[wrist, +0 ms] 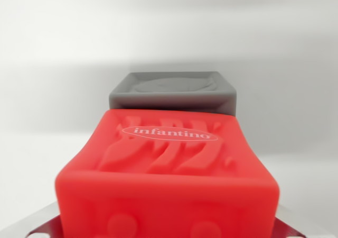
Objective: Destack cube
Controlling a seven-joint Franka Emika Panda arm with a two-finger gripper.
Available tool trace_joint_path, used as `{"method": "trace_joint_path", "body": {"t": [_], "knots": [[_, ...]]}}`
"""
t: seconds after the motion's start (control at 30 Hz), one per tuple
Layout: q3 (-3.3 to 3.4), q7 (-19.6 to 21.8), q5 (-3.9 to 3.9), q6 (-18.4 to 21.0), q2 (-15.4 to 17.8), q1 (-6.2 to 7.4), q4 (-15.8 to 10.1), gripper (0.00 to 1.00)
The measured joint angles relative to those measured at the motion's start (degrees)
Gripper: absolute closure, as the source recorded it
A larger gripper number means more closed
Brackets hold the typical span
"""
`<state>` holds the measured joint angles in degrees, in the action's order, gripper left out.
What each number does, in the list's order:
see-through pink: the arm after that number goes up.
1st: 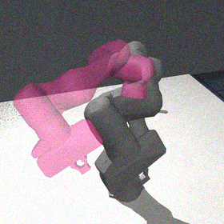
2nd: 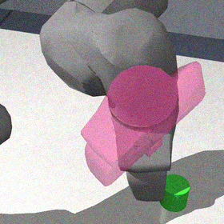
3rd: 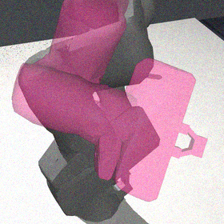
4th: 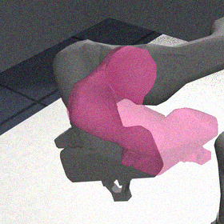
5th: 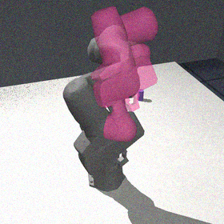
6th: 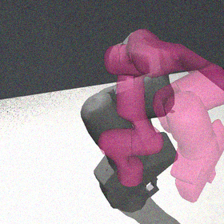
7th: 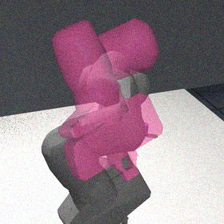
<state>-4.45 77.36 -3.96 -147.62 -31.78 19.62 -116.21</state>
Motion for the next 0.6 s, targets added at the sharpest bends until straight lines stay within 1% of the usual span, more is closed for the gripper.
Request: {"method": "trace_joint_path", "body": {"t": [0.37,0.6], "knots": [[0.00,0.0,0.00,0.0,0.1,-0.01,0.0,1.00],[0.00,0.0,0.00,0.5,0.8,-0.01,-0.1,1.00]]}}
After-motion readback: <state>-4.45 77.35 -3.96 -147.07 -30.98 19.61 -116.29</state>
